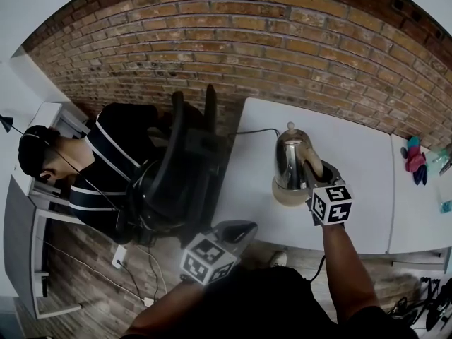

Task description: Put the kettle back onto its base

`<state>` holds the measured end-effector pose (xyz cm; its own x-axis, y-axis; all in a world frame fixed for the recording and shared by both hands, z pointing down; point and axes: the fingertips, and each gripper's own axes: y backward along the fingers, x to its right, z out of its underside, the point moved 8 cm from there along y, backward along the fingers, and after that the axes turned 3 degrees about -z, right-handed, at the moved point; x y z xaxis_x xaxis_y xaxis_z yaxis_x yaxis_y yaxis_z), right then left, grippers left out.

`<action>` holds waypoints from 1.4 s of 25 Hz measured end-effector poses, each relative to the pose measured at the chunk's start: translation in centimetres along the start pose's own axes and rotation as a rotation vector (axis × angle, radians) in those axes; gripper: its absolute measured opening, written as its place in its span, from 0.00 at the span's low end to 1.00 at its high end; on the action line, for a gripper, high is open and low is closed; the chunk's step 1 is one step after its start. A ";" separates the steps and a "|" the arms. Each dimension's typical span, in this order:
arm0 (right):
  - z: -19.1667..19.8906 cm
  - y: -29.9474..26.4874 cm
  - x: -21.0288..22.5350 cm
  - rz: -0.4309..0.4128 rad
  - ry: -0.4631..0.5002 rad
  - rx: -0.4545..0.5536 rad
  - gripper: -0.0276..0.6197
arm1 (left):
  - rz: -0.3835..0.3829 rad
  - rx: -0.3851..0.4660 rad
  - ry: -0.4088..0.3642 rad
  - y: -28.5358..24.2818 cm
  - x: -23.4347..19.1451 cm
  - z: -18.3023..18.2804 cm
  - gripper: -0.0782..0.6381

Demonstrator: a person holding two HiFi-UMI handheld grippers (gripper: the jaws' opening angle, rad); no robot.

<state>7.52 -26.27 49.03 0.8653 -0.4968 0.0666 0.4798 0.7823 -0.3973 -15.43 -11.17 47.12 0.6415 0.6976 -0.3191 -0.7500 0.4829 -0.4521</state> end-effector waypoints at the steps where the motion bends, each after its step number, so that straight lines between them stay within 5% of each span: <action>1: 0.1 -0.2 0.0 0.002 -0.002 0.000 0.18 | -0.002 0.000 0.001 0.0 -0.1 0.0 0.11; 35: 4.0 3.1 -0.1 0.004 -0.010 -0.041 0.20 | 0.036 -0.006 -0.027 -1.2 0.9 -0.5 0.11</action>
<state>9.47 -22.27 51.49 0.8686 -0.4900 0.0741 0.4703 0.7679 -0.4349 -13.87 -11.42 46.96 0.6093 0.7287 -0.3125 -0.7716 0.4542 -0.4453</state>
